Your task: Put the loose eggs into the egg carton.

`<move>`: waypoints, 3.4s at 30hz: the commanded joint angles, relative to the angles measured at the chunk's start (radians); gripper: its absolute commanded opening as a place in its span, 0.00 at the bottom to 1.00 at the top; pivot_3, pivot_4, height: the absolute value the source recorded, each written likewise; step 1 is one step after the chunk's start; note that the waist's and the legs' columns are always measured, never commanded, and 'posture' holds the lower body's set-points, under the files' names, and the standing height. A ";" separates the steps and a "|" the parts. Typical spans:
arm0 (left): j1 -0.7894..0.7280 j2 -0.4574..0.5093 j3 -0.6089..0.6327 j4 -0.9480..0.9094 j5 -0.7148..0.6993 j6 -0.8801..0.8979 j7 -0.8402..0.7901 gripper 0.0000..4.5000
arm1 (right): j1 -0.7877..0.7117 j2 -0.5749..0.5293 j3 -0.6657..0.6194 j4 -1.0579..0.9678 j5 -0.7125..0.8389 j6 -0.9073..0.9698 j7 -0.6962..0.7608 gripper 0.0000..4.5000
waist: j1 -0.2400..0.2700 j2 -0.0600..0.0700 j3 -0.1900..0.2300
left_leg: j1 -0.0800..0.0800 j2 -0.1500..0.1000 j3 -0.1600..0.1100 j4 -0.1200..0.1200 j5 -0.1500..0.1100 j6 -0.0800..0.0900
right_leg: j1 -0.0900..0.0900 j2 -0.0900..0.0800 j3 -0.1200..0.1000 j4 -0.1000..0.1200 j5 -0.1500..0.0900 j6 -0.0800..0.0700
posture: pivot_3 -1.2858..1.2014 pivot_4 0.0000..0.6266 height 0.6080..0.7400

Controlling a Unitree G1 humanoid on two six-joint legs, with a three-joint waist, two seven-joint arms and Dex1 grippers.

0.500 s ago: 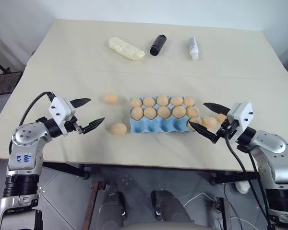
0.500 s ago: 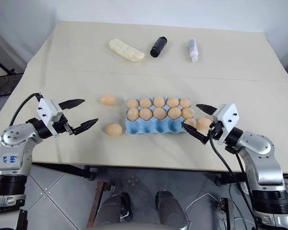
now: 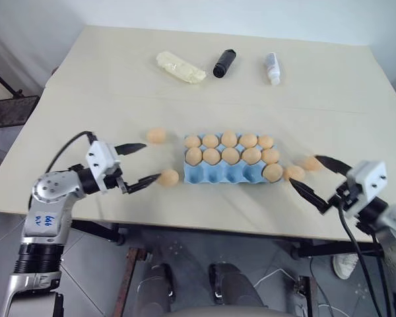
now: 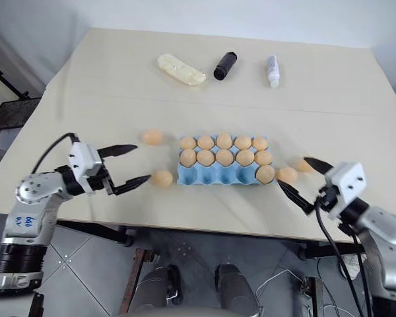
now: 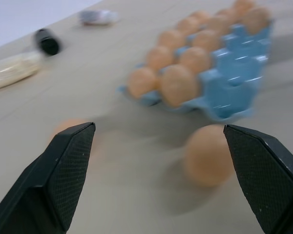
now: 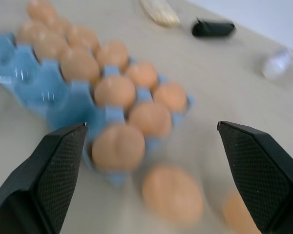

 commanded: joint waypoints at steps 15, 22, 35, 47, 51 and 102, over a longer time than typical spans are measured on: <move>-0.037 -0.044 -0.106 -0.074 -0.025 0.023 -0.095 1.00 | -0.233 0.052 0.048 0.244 -0.061 0.023 -0.153 1.00 | -0.023 0.001 0.000 | 0.002 0.000 -0.001 0.000 0.003 0.001 | 0.000 0.000 0.000 0.002 0.003 -0.002 | 0.52 0.24 1.00; -0.001 -0.039 -0.088 -0.109 -0.015 0.028 -0.065 1.00 | -0.471 0.066 0.121 0.572 -0.172 -0.079 -0.217 1.00 | -0.021 0.001 0.000 | 0.001 0.000 -0.001 0.000 0.003 0.001 | -0.001 0.000 0.000 0.002 0.003 -0.002 | 0.52 0.24 1.00; 0.018 -0.030 -0.053 -0.154 -0.017 0.048 -0.015 1.00 | -0.572 0.085 0.146 0.754 -0.195 -0.121 -0.204 0.70 | -0.023 0.002 0.001 | 0.001 0.000 0.000 0.001 0.003 0.000 | -0.001 0.000 0.001 0.003 0.002 -0.001 | 0.52 0.24 1.00; 0.064 -0.006 0.007 -0.097 -0.008 0.026 0.000 1.00 | -0.556 0.099 0.241 0.200 -0.026 0.138 -0.118 0.53 | -0.039 0.003 0.001 | 0.001 0.001 -0.001 0.000 0.004 -0.001 | -0.001 0.001 0.000 0.003 0.002 -0.001 | 0.52 0.24 1.00; 0.078 0.004 0.026 -0.072 -0.002 0.016 0.001 1.00 | -0.486 0.139 0.339 0.084 -0.034 0.184 -0.115 0.53 | -0.037 0.003 0.001 | 0.001 0.002 -0.002 -0.001 0.003 -0.001 | -0.001 0.001 -0.001 0.003 0.002 -0.002 | 0.52 0.24 1.00; -0.013 -0.050 -0.073 -0.050 0.033 0.006 -0.025 1.00 | -0.515 -0.074 0.276 0.749 -0.227 -0.280 0.275 0.99 | -0.032 0.002 0.001 | 0.001 0.000 -0.002 0.000 0.005 0.002 | 0.000 0.000 0.000 0.002 0.003 -0.001 | 0.52 0.24 1.00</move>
